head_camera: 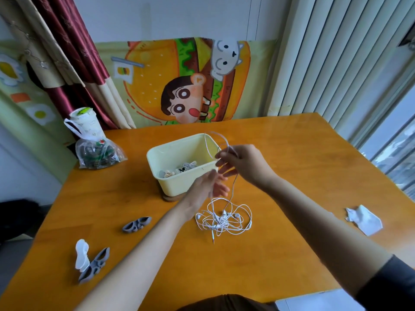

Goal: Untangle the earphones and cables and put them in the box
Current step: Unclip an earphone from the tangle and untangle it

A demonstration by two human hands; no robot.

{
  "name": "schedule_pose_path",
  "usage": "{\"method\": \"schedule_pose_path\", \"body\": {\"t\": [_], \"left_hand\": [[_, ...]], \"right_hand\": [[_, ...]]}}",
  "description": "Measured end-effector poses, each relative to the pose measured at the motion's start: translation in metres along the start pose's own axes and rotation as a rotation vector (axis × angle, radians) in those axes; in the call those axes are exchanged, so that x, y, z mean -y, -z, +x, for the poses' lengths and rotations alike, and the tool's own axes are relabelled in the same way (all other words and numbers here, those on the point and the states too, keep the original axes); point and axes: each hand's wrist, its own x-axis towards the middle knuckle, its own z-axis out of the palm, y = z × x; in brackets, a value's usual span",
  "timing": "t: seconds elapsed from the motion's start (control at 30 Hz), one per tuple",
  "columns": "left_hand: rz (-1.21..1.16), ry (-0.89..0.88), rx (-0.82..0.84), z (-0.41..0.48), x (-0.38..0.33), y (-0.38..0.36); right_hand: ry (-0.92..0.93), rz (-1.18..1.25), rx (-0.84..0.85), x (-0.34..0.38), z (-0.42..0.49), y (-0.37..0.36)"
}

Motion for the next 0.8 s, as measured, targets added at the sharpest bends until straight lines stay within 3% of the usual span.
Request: {"method": "schedule_pose_path", "body": {"t": [0.13,0.23,0.43,0.57,0.7,0.8], "left_hand": [[0.154,0.077,0.1,-0.01,0.019,0.0],[0.219,0.108,0.05,-0.011,0.028,0.005],[0.152,-0.007,-0.026,0.002,0.005,-0.005],[0.124,-0.068,-0.128,0.007,-0.002,-0.011],[0.206,0.078,-0.362,0.007,0.024,0.025],[0.393,0.314,-0.41,0.007,0.049,0.056]], "right_hand": [[0.004,0.078,-0.115,0.01,0.01,0.024],[-0.011,0.067,-0.162,0.013,0.013,0.038],[-0.067,-0.031,-0.043,0.001,0.013,0.022],[-0.091,-0.221,0.036,-0.009,0.012,0.016],[-0.141,-0.373,0.06,-0.019,0.009,0.025],[-0.184,-0.362,0.094,-0.025,0.007,0.023]]}}
